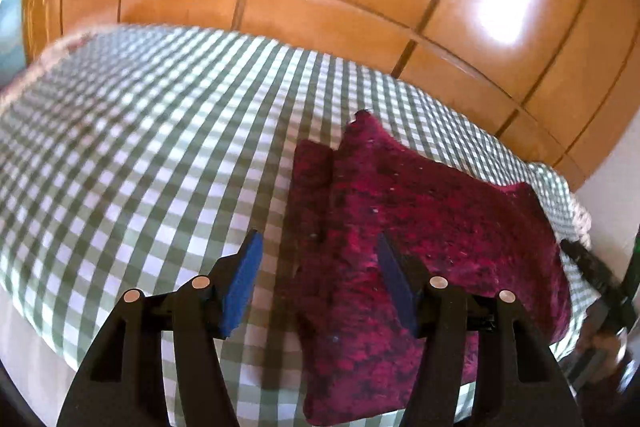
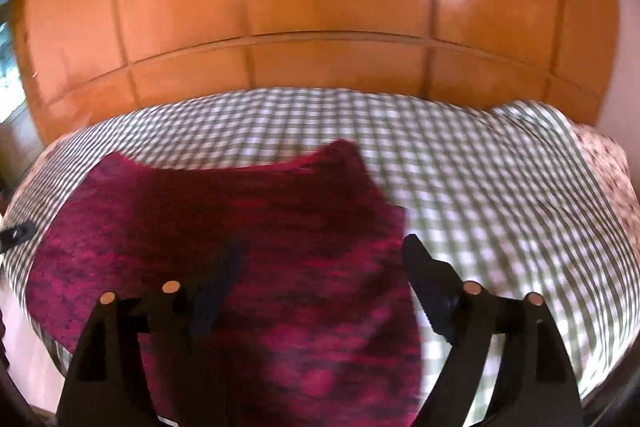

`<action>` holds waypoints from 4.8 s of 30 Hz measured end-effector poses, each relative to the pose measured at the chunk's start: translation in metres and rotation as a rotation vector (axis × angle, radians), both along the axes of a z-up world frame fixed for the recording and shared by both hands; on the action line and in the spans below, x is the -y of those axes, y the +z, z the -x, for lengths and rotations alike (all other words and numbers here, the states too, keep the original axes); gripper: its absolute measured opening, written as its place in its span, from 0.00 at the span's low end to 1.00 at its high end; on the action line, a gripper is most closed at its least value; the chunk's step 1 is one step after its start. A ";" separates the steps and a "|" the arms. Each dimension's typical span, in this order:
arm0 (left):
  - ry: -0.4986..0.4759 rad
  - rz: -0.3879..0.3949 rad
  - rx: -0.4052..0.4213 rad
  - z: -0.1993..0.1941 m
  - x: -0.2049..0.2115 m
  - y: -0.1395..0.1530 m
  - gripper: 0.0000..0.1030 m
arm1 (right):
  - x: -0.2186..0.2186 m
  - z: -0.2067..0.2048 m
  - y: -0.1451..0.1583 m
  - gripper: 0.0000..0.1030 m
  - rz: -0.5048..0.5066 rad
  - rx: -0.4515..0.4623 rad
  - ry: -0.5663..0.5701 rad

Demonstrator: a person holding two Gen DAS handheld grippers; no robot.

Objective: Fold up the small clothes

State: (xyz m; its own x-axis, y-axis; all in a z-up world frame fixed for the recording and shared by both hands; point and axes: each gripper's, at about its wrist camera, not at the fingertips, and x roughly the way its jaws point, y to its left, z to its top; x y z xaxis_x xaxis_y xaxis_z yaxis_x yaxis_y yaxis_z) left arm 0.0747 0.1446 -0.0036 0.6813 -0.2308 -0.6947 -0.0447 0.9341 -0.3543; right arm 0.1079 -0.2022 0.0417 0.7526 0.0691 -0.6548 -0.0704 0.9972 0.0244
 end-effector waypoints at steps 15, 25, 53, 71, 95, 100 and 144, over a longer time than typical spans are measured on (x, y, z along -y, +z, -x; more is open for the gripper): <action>-0.042 0.037 -0.058 -0.045 0.013 -0.022 0.11 | -0.022 -0.061 -0.048 0.88 -0.006 -0.109 -0.002; 0.023 -0.084 0.060 -0.028 0.022 0.012 0.19 | -0.020 -0.062 -0.062 0.90 -0.036 -0.078 -0.005; 0.070 -0.247 0.047 -0.083 0.050 0.006 0.72 | -0.019 -0.062 -0.063 0.92 -0.051 -0.060 0.004; 0.021 -0.254 0.129 -0.010 0.076 0.029 0.73 | -0.021 -0.055 -0.057 0.93 -0.034 -0.080 -0.016; -0.082 -0.266 0.037 -0.008 0.109 -0.002 0.73 | 0.108 0.015 -0.060 0.98 -0.402 -0.221 -0.169; -0.084 -0.283 0.033 -0.011 0.113 -0.006 0.75 | 0.107 0.024 -0.079 0.98 -0.547 -0.251 -0.107; -0.119 -0.273 -0.010 -0.020 0.109 -0.010 0.65 | 0.056 0.018 -0.039 0.38 -0.574 -0.237 0.111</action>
